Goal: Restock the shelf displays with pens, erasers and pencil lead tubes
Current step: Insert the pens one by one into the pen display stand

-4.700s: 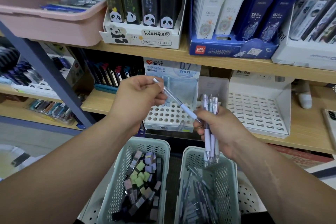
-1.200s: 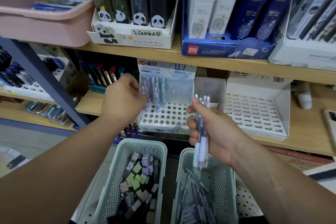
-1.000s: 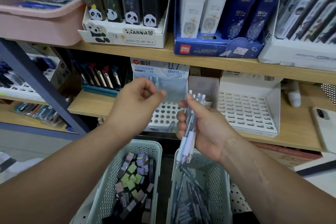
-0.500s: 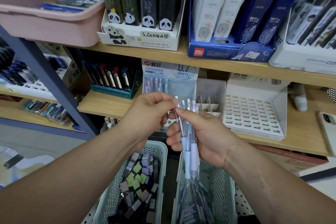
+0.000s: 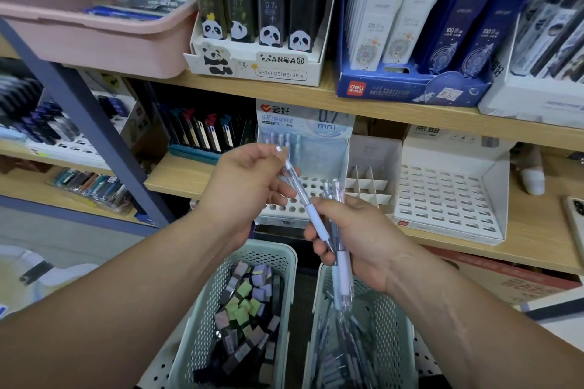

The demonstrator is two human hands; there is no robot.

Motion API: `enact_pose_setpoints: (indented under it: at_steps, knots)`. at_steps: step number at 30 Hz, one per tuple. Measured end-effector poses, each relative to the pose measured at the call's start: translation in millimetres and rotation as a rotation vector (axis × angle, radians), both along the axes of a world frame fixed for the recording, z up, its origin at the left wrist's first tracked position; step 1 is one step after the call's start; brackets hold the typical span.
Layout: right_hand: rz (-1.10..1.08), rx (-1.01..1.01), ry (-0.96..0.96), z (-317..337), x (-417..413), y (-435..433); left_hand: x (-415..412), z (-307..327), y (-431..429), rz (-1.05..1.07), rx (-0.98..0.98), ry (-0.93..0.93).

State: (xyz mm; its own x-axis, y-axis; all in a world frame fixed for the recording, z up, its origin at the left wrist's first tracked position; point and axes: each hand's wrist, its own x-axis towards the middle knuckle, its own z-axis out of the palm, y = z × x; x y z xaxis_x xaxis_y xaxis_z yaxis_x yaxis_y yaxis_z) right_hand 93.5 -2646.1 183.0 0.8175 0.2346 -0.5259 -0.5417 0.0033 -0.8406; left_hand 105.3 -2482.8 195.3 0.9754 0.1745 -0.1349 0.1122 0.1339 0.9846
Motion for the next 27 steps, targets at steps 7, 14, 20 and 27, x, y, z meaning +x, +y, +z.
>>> enact_pose_setpoints:
  at_steps: [7, 14, 20, 27]
  knots:
    - [-0.047, -0.055, -0.015, -3, 2, -7, 8, 0, 18, 0.164, 0.145, -0.108]
    - [-0.188, -0.094, -0.032, -11, 12, -28, 15, -4, 19, 0.253, 0.506, -0.232]
    - [-0.176, -0.086, -0.043, -11, 14, -34, 19, -16, 12, 0.204, 0.779, -0.272]
    - [-0.158, -0.068, -0.058, -8, 14, -39, 25, -19, 10, 0.232, 0.877, -0.322]
